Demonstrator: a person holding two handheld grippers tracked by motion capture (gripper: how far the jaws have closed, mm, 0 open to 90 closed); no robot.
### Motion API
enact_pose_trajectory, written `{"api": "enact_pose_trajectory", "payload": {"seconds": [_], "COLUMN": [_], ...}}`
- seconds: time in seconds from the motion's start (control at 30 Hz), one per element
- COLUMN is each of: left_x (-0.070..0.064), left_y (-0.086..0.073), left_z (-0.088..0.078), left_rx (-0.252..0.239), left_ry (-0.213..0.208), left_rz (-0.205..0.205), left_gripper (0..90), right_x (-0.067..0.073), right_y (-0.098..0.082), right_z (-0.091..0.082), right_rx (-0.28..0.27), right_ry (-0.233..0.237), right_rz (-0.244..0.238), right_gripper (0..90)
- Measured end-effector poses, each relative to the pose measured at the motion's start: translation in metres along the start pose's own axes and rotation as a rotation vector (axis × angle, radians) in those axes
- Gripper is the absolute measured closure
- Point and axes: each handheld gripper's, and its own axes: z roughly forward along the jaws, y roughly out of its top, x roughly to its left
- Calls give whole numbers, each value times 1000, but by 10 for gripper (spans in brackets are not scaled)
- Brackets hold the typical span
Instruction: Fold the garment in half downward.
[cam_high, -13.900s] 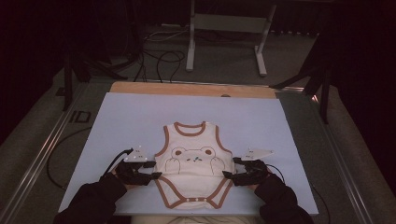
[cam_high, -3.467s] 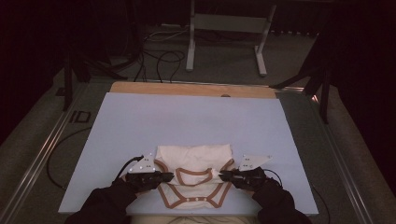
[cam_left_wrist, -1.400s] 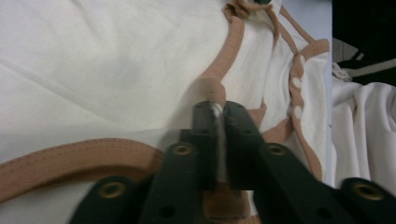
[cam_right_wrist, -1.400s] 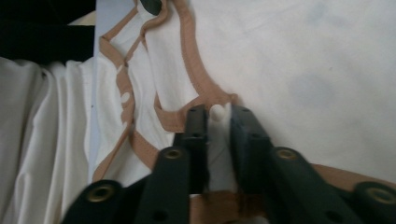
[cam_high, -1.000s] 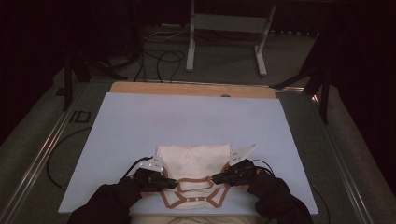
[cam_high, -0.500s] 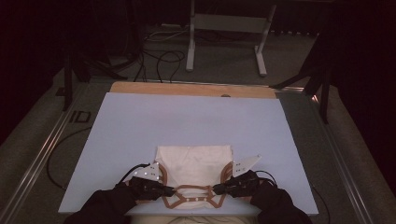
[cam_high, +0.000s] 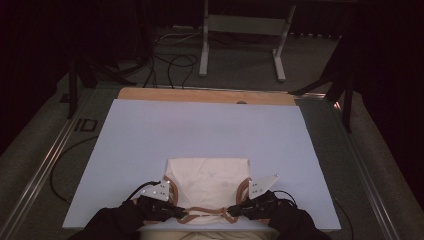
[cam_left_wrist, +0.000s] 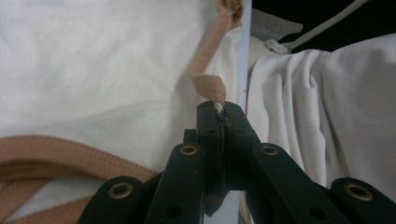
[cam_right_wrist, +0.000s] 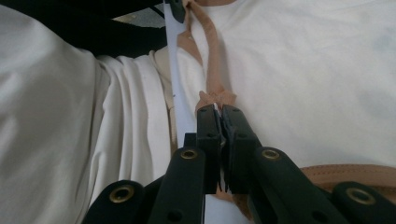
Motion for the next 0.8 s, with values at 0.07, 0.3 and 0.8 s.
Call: {"api": "enact_pose_trajectory", "payload": {"seconds": [0.07, 0.3, 0.8], "left_x": [0, -5, -9], "left_y": [-1, 0, -2], "left_z": [1, 4, 8], "left_rx": [4, 24, 70], "left_ry": [7, 7, -55], "left_rz": [-1, 8, 41], "left_gripper": [878, 880, 713], "right_x": [0, 2, 0], "right_y": [-2, -4, -9], "right_z": [1, 4, 8], "right_rx": [1, 7, 20], "right_ry": [3, 8, 45], "right_rz": [5, -4, 27], "right_gripper": [867, 873, 543]}}
